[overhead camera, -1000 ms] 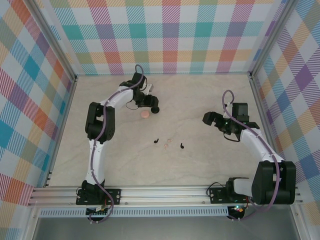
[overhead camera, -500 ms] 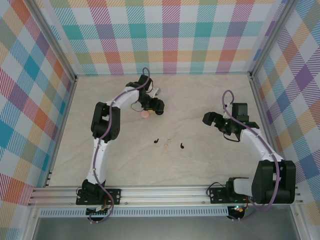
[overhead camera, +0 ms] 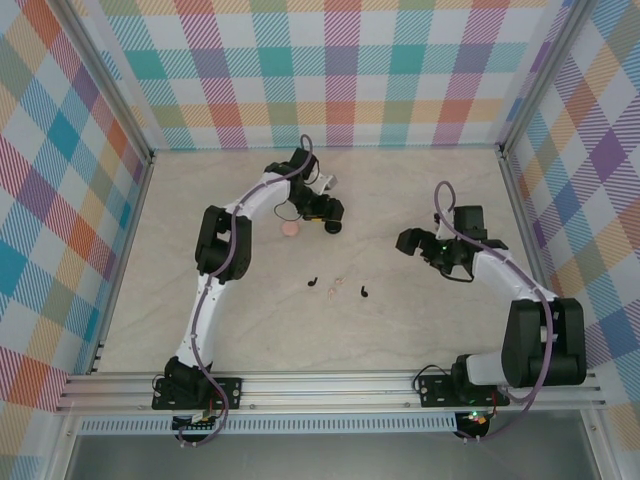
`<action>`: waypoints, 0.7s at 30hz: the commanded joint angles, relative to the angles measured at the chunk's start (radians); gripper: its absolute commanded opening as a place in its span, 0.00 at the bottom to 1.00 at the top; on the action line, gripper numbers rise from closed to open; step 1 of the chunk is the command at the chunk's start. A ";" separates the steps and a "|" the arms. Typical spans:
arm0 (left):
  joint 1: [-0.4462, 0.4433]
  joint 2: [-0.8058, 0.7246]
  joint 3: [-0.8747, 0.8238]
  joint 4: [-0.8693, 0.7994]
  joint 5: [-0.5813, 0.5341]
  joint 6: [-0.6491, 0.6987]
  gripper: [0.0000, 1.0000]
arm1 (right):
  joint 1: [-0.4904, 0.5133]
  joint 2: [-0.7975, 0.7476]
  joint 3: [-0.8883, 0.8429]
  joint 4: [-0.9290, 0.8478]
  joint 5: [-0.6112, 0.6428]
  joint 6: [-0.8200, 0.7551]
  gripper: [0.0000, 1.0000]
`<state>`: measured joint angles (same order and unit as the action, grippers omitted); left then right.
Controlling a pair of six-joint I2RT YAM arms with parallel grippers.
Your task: Insert wireless bluetooth earbuds into charging case
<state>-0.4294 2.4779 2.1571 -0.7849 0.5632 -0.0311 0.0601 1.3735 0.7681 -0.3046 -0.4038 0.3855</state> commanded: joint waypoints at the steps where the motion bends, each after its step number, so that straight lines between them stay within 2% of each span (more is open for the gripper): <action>1: -0.006 -0.005 0.063 -0.043 -0.032 -0.060 0.63 | 0.031 0.060 0.061 0.023 -0.041 0.003 1.00; 6: -0.008 -0.118 0.025 -0.046 -0.136 -0.127 0.64 | 0.078 0.197 0.169 0.008 -0.055 -0.024 1.00; 11: -0.008 -0.306 -0.215 0.049 -0.237 -0.236 0.63 | 0.120 0.359 0.329 -0.034 -0.080 -0.057 0.91; 17: -0.008 -0.479 -0.572 0.304 -0.247 -0.475 0.52 | 0.170 0.565 0.571 -0.099 -0.127 -0.071 0.62; 21: -0.013 -0.506 -0.680 0.424 -0.232 -0.578 0.50 | 0.196 0.677 0.726 -0.160 -0.143 -0.076 0.47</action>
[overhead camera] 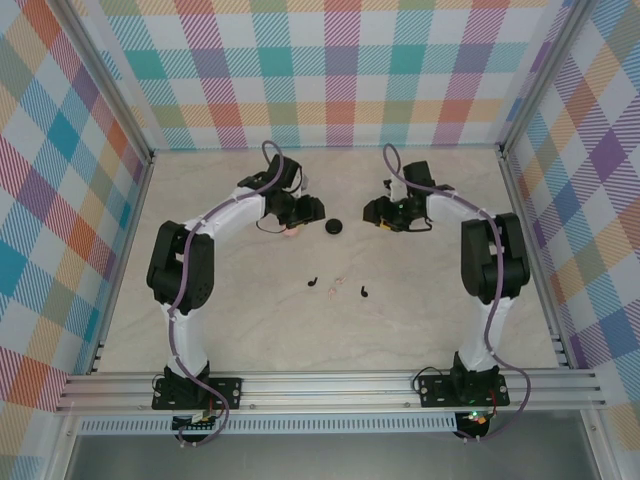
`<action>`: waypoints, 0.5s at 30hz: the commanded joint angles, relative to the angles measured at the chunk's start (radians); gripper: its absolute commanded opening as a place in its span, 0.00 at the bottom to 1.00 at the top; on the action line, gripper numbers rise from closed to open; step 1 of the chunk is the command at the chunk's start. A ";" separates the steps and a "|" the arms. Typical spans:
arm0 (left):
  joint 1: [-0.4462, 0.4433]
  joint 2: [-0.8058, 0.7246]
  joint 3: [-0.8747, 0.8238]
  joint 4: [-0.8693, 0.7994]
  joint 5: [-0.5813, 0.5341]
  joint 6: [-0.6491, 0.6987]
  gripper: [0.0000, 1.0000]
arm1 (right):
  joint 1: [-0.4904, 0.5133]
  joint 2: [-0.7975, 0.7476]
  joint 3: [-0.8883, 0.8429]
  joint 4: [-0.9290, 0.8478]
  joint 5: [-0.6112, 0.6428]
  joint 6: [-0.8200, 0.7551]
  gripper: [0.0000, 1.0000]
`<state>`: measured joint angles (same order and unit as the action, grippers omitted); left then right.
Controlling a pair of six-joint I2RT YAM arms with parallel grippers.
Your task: Insert wireless bluetooth earbuds into charging case
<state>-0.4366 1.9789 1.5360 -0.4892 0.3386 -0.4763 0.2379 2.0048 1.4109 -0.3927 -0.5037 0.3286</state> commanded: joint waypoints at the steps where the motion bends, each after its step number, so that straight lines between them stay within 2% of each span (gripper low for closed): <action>1: -0.010 -0.004 -0.070 0.145 -0.006 -0.150 0.50 | 0.025 0.071 0.119 -0.090 -0.044 -0.019 0.45; 15: -0.033 0.134 -0.030 0.246 0.025 -0.253 0.48 | 0.078 0.342 0.473 -0.270 -0.113 -0.039 0.36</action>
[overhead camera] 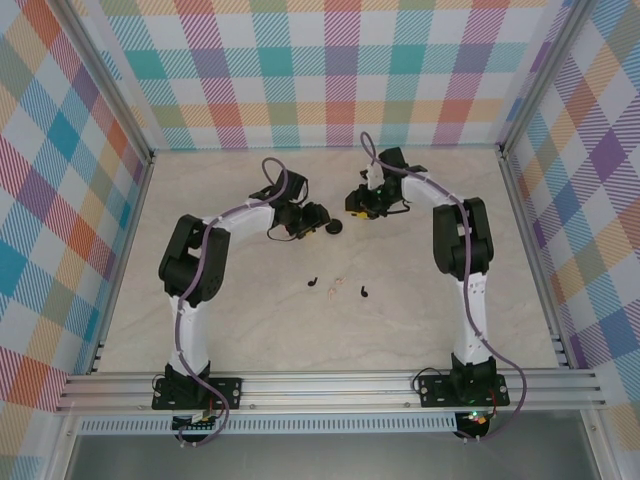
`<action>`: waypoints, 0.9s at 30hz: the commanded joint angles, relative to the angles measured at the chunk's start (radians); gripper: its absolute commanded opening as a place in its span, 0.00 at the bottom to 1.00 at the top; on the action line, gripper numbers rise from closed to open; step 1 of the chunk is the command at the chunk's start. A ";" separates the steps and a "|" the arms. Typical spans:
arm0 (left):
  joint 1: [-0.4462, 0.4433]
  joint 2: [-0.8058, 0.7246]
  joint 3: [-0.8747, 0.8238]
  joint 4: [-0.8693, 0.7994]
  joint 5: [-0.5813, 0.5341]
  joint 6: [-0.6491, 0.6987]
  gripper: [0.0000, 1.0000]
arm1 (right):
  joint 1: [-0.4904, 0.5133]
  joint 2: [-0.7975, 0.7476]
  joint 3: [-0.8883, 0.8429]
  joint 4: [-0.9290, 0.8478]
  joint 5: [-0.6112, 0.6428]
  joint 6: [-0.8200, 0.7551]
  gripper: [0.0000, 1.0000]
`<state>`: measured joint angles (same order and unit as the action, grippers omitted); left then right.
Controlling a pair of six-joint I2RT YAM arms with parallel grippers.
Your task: Insert wireless bluetooth earbuds into charging case
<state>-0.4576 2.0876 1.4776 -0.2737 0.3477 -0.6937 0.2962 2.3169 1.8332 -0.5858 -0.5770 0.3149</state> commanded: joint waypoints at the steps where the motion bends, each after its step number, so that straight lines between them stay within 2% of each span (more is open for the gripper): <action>1: -0.013 0.030 0.029 0.036 0.017 -0.038 0.48 | 0.022 0.042 0.063 -0.086 -0.040 -0.026 0.35; 10: -0.014 0.094 0.050 0.079 0.059 -0.060 0.46 | 0.035 0.110 0.138 -0.130 -0.054 -0.027 0.30; 18: -0.014 0.152 0.118 0.054 0.067 -0.051 0.40 | 0.035 0.079 0.089 -0.127 -0.040 -0.021 0.28; 27: -0.014 0.158 0.123 0.048 0.062 -0.044 0.39 | 0.035 0.026 0.003 -0.080 -0.022 -0.001 0.27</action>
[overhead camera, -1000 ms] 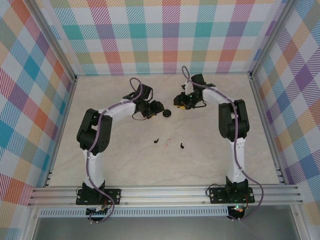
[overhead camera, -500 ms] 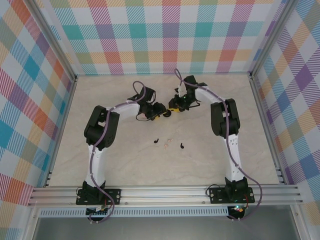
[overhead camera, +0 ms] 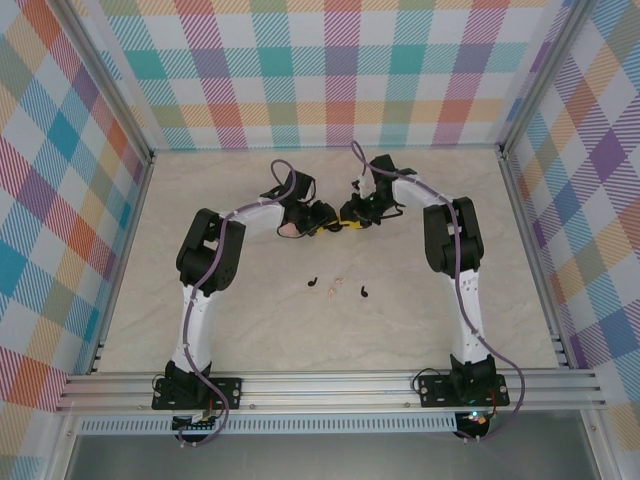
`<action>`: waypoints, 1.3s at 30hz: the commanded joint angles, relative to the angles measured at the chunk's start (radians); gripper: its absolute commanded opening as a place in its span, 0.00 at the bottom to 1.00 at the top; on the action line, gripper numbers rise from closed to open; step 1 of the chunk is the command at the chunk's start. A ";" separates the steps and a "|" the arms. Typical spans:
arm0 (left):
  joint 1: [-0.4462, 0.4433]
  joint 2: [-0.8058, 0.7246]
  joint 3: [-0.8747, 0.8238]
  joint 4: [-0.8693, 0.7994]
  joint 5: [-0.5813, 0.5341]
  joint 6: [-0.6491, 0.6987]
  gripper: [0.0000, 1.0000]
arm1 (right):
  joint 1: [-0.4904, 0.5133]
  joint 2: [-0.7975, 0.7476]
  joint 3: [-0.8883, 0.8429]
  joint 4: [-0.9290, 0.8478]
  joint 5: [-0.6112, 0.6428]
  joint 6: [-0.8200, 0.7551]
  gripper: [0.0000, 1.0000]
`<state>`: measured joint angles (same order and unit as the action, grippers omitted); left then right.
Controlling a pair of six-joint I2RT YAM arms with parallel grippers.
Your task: Insert wireless bluetooth earbuds into charging case
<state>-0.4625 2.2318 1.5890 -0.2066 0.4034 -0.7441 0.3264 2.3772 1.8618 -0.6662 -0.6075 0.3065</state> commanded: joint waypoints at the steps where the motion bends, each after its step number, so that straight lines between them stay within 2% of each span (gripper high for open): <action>1: -0.009 0.014 0.010 -0.014 0.012 0.010 0.39 | 0.006 -0.032 -0.024 0.002 0.009 0.009 0.27; 13: 0.002 -0.025 0.004 -0.063 -0.021 0.080 0.43 | 0.004 -0.078 -0.047 0.013 0.045 0.021 0.31; 21: 0.020 -0.072 0.091 -0.255 -0.064 0.230 0.44 | 0.005 -0.171 -0.103 0.049 0.052 0.050 0.36; 27: 0.054 -0.030 0.161 -0.286 0.028 0.289 0.44 | 0.006 -0.208 -0.182 0.115 0.045 0.114 0.35; 32: 0.064 0.001 0.211 -0.316 0.045 0.325 0.46 | 0.013 -0.225 -0.262 0.180 0.014 0.162 0.34; 36: 0.073 0.064 0.297 -0.332 0.080 0.355 0.42 | 0.042 -0.230 -0.323 0.230 0.021 0.189 0.31; 39: 0.077 0.127 0.379 -0.375 0.078 0.363 0.32 | 0.057 -0.231 -0.348 0.255 0.045 0.216 0.28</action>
<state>-0.4046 2.3013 1.9121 -0.5129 0.4561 -0.4171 0.3637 2.1815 1.5303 -0.4656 -0.5606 0.4824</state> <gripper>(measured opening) 0.333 0.283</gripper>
